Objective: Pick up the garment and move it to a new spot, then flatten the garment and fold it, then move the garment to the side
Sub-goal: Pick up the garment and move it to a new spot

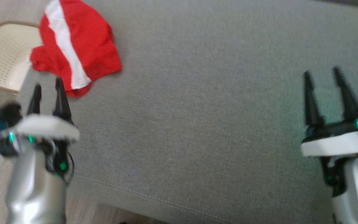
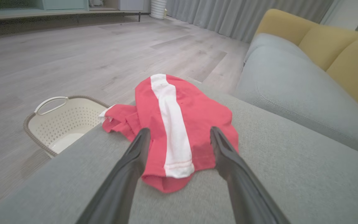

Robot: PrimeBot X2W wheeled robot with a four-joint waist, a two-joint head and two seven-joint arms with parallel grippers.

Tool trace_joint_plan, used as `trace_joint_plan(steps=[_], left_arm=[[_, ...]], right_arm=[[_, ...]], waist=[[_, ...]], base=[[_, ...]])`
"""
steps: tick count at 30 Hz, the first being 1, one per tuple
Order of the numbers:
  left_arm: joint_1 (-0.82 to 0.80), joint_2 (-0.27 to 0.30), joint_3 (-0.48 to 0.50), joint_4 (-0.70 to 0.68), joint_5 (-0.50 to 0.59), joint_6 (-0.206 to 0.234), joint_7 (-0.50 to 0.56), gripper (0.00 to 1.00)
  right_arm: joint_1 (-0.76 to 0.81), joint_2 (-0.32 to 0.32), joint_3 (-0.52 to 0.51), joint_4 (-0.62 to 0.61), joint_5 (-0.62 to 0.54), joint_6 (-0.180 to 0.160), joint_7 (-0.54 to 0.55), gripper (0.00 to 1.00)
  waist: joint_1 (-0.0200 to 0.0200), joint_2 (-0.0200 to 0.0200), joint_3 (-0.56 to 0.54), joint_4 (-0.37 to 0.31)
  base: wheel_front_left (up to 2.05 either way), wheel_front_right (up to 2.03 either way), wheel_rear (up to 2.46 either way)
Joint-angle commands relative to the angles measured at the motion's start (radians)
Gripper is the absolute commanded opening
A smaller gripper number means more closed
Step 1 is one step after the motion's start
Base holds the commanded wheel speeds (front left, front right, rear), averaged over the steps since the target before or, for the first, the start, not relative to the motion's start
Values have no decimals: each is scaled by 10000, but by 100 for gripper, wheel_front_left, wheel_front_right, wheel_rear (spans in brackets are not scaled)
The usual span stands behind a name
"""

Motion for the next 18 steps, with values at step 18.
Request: trace_joint_plan(steps=[18], left_arm=[[-4449, 2366, -391, 4862, 198, 13, 2901, 100]], right_arm=[[-682, -515, -273, -2159, -354, -9, 860, 100]], waist=[[-2, 1, 2387, -1171]], base=[[0, 0, 0]])
